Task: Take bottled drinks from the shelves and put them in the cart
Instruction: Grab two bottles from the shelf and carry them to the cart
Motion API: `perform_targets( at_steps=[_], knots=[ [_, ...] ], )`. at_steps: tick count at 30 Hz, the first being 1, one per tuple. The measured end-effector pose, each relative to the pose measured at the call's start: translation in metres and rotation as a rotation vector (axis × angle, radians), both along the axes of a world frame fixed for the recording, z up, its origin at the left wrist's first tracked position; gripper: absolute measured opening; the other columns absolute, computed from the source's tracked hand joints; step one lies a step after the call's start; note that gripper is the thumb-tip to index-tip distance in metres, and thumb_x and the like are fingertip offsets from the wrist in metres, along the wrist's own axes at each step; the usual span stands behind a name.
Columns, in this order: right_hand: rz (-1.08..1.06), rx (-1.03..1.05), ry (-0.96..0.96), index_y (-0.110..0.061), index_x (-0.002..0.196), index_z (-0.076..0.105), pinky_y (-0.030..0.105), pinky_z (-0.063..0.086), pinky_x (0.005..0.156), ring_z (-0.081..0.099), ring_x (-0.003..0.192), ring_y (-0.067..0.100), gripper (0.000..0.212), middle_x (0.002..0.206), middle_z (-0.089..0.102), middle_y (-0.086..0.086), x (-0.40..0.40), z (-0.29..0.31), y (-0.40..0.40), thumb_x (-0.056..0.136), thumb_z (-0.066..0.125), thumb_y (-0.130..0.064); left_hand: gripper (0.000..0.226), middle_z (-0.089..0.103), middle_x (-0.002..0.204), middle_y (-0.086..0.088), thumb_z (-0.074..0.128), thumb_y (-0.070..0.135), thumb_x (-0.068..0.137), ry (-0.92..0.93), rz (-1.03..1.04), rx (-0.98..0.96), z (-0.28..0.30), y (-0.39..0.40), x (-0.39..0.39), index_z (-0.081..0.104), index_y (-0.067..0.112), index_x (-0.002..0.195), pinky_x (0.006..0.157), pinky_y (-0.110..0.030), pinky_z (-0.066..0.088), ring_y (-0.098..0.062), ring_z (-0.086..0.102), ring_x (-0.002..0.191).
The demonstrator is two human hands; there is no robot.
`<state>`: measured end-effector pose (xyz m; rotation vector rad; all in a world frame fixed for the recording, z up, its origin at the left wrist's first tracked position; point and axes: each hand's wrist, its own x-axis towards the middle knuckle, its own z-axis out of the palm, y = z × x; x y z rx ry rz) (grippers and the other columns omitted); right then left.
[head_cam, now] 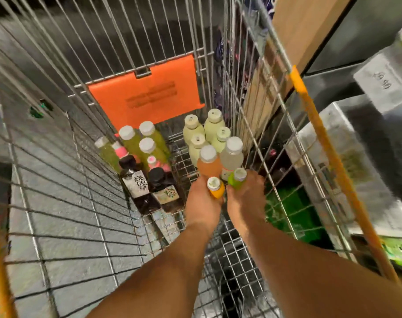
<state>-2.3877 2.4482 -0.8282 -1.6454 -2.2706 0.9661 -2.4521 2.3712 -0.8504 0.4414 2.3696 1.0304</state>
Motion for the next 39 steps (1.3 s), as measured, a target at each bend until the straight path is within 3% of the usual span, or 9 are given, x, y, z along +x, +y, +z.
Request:
perform_targets(
  at_steps=[4,13,15,17,21,23,32,35,39],
  knots=[
    [-0.125,-0.098,0.055,-0.011,0.122,0.052,0.044,0.050,0.089,0.056,0.108,0.033,0.041,0.120,0.056,0.014,-0.007,-0.002,0.003,0.084,0.064,-0.017,0.039,0.059,0.079,0.025,0.075,0.036,0.079,-0.097,0.032,0.020,0.001,0.002,-0.002,0.042,0.047,0.098,0.052,-0.007,0.035,0.011,0.056,0.069],
    [-0.055,-0.029,0.036,0.001,0.145,0.034,0.047,0.045,0.099,0.049,0.123,0.038,0.070,0.137,0.047,0.023,0.008,0.018,-0.020,0.084,0.066,-0.013,0.051,0.058,0.084,0.024,0.077,0.033,0.079,-0.171,-0.016,0.015,0.024,-0.004,-0.001,0.045,0.037,0.118,0.066,-0.011,0.038,0.005,0.054,0.073],
    [-0.028,-0.045,0.027,-0.001,0.140,0.040,0.045,0.047,0.095,0.052,0.118,0.037,0.062,0.132,0.050,0.021,0.012,0.032,-0.025,0.085,0.065,-0.013,0.048,0.057,0.087,0.026,0.077,0.031,0.079,-0.120,-0.053,0.019,0.040,-0.009,-0.003,0.046,0.039,0.115,0.064,-0.004,0.037,0.011,0.053,0.075],
    [0.012,-0.027,0.030,-0.003,0.131,0.050,0.041,0.049,0.089,0.057,0.108,0.033,0.049,0.121,0.056,0.017,0.014,0.053,-0.030,0.085,0.063,-0.012,0.046,0.060,0.101,0.018,0.076,0.031,0.079,-0.044,-0.106,-0.010,0.066,-0.016,-0.008,0.049,0.036,0.116,0.075,-0.012,0.041,0.001,0.057,0.089],
    [0.024,0.005,0.078,-0.011,0.119,0.058,0.026,0.048,0.078,0.062,0.097,0.024,0.033,0.108,0.061,0.007,0.010,0.129,-0.038,0.088,0.063,-0.021,0.057,0.059,0.125,-0.008,0.078,0.024,0.079,0.146,-0.212,-0.109,0.137,-0.025,-0.029,0.052,0.017,0.129,0.093,-0.032,0.045,-0.026,0.057,0.115],
    [0.093,0.079,0.056,-0.011,0.120,0.058,0.030,0.047,0.084,0.059,0.102,0.028,0.032,0.112,0.058,0.010,0.009,0.174,-0.043,0.091,0.059,-0.025,0.058,0.061,0.126,-0.012,0.077,0.021,0.078,0.236,-0.260,-0.086,0.182,-0.029,-0.039,0.054,0.013,0.130,0.096,-0.037,0.046,-0.031,0.057,0.117],
    [-0.168,0.332,0.116,-0.013,0.121,0.055,0.040,0.047,0.093,0.055,0.113,0.032,0.039,0.121,0.057,0.011,0.034,0.402,-0.159,0.090,0.056,-0.035,0.050,0.063,0.116,-0.009,0.077,0.035,0.078,0.598,-0.582,0.113,0.395,-0.113,-0.033,0.059,0.016,0.121,0.092,-0.038,0.045,-0.031,0.058,0.111],
    [-0.241,0.416,0.118,-0.011,0.120,0.055,0.040,0.046,0.093,0.054,0.114,0.034,0.038,0.122,0.056,0.012,0.056,0.463,-0.217,0.091,0.054,-0.036,0.059,0.059,0.126,-0.009,0.073,0.041,0.080,0.654,-0.680,0.127,0.457,-0.157,-0.016,0.056,0.018,0.132,0.099,-0.041,0.045,-0.031,0.055,0.118],
    [-0.304,0.479,0.097,-0.012,0.124,0.054,0.043,0.047,0.094,0.052,0.116,0.033,0.044,0.123,0.054,0.011,0.102,0.526,-0.289,0.091,0.053,-0.041,0.037,0.065,0.108,-0.007,0.070,0.037,0.081,0.652,-0.767,0.241,0.531,-0.199,0.021,0.063,0.019,0.112,0.085,-0.038,0.051,-0.029,0.062,0.104]
  ],
)
